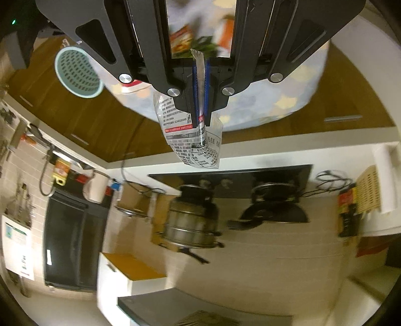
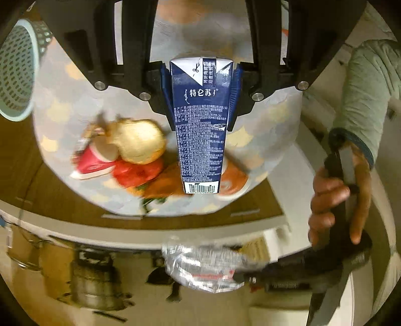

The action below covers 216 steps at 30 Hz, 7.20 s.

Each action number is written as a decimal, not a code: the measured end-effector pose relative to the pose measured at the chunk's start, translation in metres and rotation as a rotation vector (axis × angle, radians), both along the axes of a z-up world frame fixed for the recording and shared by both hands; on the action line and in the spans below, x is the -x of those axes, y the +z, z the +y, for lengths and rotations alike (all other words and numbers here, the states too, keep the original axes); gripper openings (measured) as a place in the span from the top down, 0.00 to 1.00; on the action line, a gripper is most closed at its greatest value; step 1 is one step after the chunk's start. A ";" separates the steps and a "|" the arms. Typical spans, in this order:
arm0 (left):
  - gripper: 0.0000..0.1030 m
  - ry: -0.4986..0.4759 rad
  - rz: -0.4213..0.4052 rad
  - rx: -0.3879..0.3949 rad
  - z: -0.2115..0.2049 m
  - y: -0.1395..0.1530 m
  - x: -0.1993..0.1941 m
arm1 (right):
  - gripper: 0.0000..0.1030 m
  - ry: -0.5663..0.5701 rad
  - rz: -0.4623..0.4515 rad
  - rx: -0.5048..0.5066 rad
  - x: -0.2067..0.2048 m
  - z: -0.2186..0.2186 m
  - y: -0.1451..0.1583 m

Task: Collect trash
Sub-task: 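Carry the plastic bag and milk carton over the blue wastebasket with both tools, then open both tools to drop the bag and carton into the wastebasket, then grasp the orange paper cup with the left tool while the right tool grasps a snack wrapper, then carry the orange cup and wrapper over the wastebasket with both tools, then open both tools to drop the cup and wrapper into the wastebasket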

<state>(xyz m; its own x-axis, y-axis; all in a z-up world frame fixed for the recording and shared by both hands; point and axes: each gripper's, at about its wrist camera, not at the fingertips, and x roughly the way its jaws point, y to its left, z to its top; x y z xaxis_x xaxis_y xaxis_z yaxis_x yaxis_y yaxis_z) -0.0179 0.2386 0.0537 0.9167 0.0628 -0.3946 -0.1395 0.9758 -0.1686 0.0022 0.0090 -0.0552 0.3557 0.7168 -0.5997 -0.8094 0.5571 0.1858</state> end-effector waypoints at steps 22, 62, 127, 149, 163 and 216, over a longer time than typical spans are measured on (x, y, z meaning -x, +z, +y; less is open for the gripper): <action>0.98 -0.396 0.193 0.013 -0.228 -0.069 -0.133 | 0.67 -0.776 0.073 0.081 -0.108 -0.242 -0.048; 0.63 -0.405 0.357 -0.023 -0.267 -0.133 -0.155 | 0.52 -0.796 0.127 0.076 -0.118 -0.233 -0.046; 0.35 0.349 0.281 0.147 0.061 -0.138 -0.016 | 0.44 -0.292 0.058 0.038 -0.056 0.031 -0.061; 0.35 0.305 0.199 0.191 0.073 -0.126 0.010 | 0.83 -0.258 0.217 0.131 -0.063 0.110 -0.065; 0.35 0.220 0.145 0.173 0.042 -0.102 0.005 | 0.96 -0.275 0.079 0.066 -0.034 0.058 -0.014; 0.29 -0.505 0.514 -0.005 -0.343 -0.180 -0.218 | 0.89 -1.020 0.358 0.059 -0.158 -0.296 -0.108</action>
<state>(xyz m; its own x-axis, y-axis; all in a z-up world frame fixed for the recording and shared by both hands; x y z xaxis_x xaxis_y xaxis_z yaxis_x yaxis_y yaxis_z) 0.1997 -0.1041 -0.1259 0.5330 -0.3171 -0.7844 0.2688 0.9425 -0.1983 0.1599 -0.2866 -0.1627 0.5660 0.1488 -0.8109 0.1368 0.9530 0.2703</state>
